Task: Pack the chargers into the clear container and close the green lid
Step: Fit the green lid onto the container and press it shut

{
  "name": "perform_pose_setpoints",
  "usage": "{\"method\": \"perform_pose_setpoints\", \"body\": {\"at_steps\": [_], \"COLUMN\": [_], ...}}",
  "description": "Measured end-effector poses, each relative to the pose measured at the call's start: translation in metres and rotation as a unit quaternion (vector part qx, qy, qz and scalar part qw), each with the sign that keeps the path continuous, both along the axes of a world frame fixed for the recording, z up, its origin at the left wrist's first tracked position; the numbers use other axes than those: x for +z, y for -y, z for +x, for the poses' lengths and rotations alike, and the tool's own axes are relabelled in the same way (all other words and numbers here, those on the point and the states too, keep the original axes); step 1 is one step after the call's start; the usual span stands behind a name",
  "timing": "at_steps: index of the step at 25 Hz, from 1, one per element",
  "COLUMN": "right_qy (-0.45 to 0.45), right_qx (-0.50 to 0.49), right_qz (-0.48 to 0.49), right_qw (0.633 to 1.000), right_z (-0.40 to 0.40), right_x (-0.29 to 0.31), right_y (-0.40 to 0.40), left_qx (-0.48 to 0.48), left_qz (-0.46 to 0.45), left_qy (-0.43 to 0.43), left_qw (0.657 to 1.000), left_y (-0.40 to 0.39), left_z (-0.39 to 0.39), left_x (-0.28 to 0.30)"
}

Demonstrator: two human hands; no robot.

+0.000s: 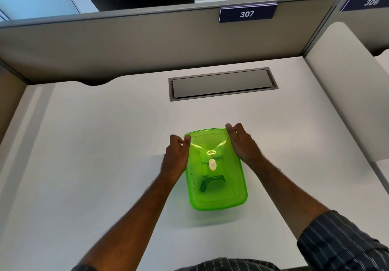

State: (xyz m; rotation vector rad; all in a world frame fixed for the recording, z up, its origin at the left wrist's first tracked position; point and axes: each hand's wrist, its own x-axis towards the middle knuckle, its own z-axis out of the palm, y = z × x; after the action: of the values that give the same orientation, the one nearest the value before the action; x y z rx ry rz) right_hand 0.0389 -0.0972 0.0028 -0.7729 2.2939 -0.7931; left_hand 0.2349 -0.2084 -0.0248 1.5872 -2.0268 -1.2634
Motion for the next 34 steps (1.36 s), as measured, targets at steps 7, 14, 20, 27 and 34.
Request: {"method": "perform_pose_setpoints", "body": {"at_steps": [7,14,20,27,34], "right_qy": [-0.018,-0.058,-0.065,-0.05,-0.05], "right_qx": [0.003,-0.003,-0.003,0.011,0.038], "right_qz": [0.034,0.037,0.015,0.033,0.012], "right_qw": [0.999,0.998,0.998,0.998,0.998], "right_z": [0.041,0.078,0.082,0.073,0.056], "right_x": [-0.001,-0.006,-0.005,-0.009,-0.012], "right_y": [-0.078,-0.112,-0.113,-0.117,-0.115], "left_qx": [-0.009,0.015,0.027,0.03,0.022], "left_qz": [0.009,-0.03,-0.056,-0.022,-0.106], "left_qy": [0.003,0.009,-0.02,0.009,-0.067], "left_qw": [1.0,0.999,0.998,0.999,0.992], "left_y": [-0.077,-0.116,-0.123,-0.111,-0.064], "left_z": [0.047,0.054,0.053,0.056,0.041], "left_x": [-0.007,-0.005,-0.004,-0.005,0.011]}}
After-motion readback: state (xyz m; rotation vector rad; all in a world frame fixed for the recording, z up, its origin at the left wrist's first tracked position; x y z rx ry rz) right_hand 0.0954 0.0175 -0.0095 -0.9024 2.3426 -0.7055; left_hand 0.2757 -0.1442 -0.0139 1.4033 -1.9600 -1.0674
